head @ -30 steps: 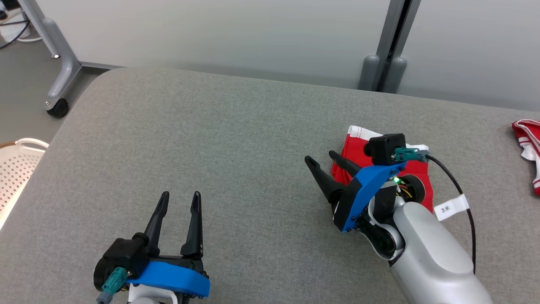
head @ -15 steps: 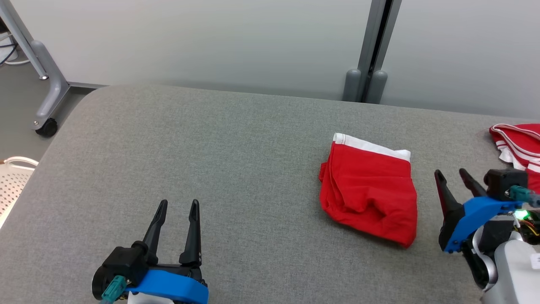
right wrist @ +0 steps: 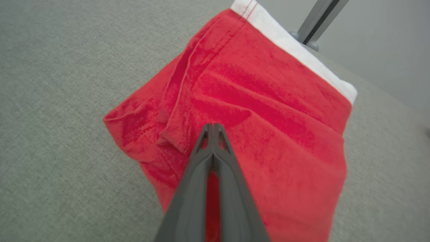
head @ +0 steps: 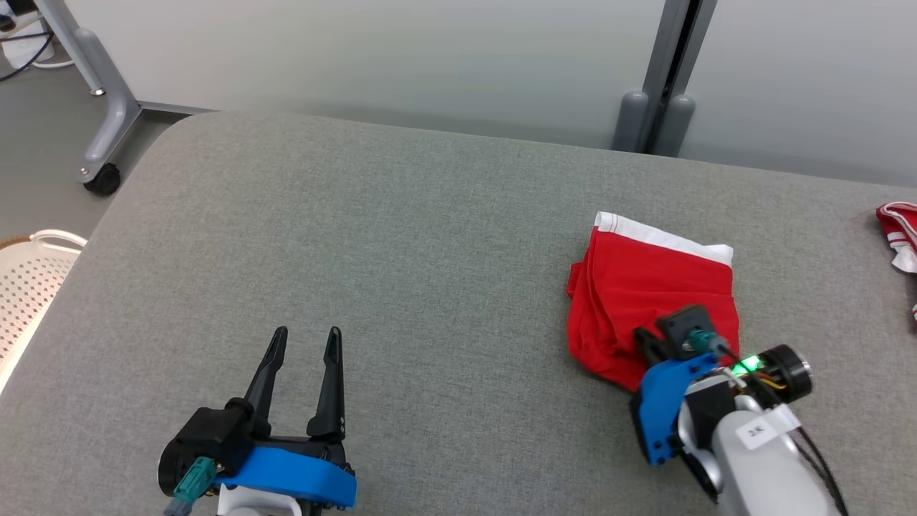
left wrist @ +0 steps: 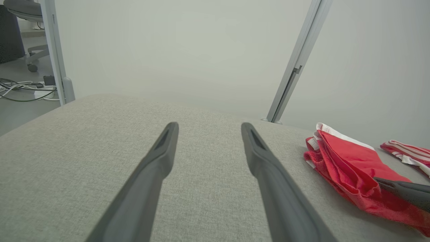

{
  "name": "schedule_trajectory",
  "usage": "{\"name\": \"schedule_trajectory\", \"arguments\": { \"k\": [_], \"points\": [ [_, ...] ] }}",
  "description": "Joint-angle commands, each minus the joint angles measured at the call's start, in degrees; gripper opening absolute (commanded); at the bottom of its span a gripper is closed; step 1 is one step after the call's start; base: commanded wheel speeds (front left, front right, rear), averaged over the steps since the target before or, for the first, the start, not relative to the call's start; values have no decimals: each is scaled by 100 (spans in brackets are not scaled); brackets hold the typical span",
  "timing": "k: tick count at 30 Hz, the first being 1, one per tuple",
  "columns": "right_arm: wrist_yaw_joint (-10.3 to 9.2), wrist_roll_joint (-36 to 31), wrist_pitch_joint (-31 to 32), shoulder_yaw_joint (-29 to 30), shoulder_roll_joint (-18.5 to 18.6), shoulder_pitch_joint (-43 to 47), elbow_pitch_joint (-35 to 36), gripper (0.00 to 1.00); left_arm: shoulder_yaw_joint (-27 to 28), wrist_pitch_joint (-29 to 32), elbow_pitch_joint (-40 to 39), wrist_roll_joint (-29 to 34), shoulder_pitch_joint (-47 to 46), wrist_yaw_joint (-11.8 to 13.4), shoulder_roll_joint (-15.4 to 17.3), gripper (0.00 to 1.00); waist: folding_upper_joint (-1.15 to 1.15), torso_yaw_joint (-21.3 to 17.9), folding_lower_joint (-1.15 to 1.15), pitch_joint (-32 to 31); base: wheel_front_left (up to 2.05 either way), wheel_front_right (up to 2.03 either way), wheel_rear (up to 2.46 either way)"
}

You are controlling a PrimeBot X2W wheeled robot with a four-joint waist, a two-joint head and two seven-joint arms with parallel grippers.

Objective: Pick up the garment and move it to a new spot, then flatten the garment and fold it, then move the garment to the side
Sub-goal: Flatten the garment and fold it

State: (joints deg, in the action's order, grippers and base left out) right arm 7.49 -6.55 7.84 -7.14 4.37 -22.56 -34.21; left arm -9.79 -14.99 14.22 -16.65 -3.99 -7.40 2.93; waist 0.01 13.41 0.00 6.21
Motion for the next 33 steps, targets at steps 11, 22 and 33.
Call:
{"name": "schedule_trajectory", "arguments": {
  "k": [11, 22, 33],
  "points": [
    [1, 1480, -177, -1560, -138, -447, -684, 0, 17, -23, 18, -35, -107, -11, -3, 100, -1, 103, 0, 22, 0, 0, 0],
    [1, 3180, -1110, -2050, -134, -198, 396, 55, 262, -24, 7, 55, 70, -10, 16, 100, -1, -206, 0, -184, 0, 0, 0],
    [2, 2027, -1415, 125, -140, 1448, 2042, 100, 692, -24, -133, 177, 415, 41, 59, 100, -1, -735, 0, -530, 0, 0, 0]
  ]
}}
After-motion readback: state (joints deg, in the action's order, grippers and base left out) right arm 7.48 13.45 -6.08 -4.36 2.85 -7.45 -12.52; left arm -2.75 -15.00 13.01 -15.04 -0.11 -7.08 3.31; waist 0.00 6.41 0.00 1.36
